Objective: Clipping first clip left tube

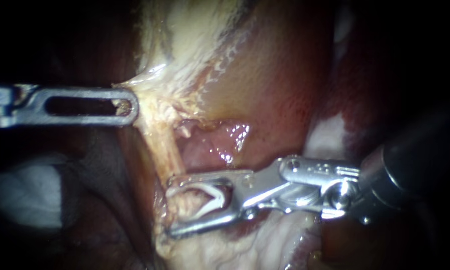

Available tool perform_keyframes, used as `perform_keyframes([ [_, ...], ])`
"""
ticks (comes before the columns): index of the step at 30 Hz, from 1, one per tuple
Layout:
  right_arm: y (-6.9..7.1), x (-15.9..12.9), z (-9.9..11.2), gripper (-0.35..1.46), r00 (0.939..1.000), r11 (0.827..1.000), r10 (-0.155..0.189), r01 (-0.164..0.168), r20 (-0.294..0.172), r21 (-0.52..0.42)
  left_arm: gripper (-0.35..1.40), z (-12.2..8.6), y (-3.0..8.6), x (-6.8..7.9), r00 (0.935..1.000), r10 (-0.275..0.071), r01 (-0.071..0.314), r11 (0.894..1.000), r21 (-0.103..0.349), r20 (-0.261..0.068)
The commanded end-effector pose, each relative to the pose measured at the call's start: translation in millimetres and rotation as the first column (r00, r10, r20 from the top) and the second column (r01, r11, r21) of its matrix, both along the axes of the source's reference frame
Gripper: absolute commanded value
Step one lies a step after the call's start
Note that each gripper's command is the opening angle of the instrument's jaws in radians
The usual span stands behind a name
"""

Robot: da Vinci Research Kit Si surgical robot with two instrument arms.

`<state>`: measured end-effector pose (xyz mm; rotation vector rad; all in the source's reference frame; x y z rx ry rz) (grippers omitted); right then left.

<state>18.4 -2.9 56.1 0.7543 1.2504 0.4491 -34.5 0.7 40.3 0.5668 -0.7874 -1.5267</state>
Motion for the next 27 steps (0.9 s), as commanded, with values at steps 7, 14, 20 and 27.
perform_keyframes([
  [7, 0.2, 0.3, 1.0, 0.53, 0.9999, 1.0, 0.008, -0.008, 0.007, -0.009, -0.35, -0.3, -0.1, 0.0, 1.0, 0.001, -0.001, 1.0, -0.005, 0.001],
  [14, 0.0, 1.2, 2.8, 0.54, 0.9998, 1.0, 0.016, -0.016, 0.014, -0.015, -0.35, -0.6, -0.1, -0.1, 1.0, 0.001, -0.001, 1.0, -0.005, 0.001],
  [20, -0.3, 1.8, 4.4, 0.54, 0.999, 0.999, 0.019, -0.018, 0.041, -0.027, -0.35, -0.8, -0.1, 0.1, 1.0, 0.0, 0.0, 1.0, -0.005, 0.003],
  [27, -0.2, 1.8, 4.7, 0.54, 0.996, 0.997, 0.029, -0.023, 0.085, -0.069, -0.35, -0.9, 0.1, 0.3, 1.0, 0.0, 0.0, 1.0, -0.005, 0.007],
])
